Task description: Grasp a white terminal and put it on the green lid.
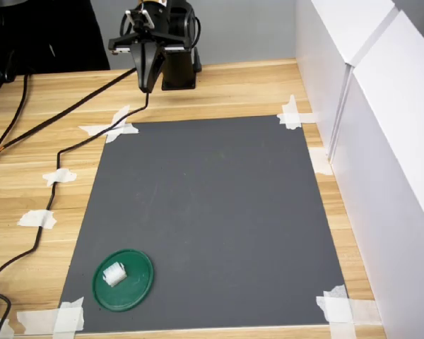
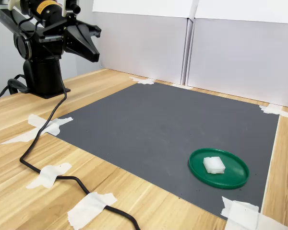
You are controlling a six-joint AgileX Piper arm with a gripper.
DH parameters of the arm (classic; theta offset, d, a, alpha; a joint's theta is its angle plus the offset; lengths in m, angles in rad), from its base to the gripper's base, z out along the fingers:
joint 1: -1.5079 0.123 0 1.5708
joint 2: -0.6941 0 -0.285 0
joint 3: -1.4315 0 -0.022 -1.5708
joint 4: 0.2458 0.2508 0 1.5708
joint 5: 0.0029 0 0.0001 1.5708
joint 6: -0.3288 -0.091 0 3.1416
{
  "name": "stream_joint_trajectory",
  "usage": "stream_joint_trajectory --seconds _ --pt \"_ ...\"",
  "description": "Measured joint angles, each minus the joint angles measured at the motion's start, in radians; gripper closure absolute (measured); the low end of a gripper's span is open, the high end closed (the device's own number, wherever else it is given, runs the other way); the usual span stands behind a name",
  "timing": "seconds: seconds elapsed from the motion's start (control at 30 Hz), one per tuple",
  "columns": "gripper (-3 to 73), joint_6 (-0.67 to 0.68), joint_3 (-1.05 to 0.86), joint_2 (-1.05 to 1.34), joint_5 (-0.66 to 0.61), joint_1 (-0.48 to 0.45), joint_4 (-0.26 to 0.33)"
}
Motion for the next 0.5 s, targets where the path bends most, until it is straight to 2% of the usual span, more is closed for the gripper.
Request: stream_joint_trajectory --seconds 0.5 --pt "71.1 0.000 -0.009 0.024 0.018 0.000 0.005"
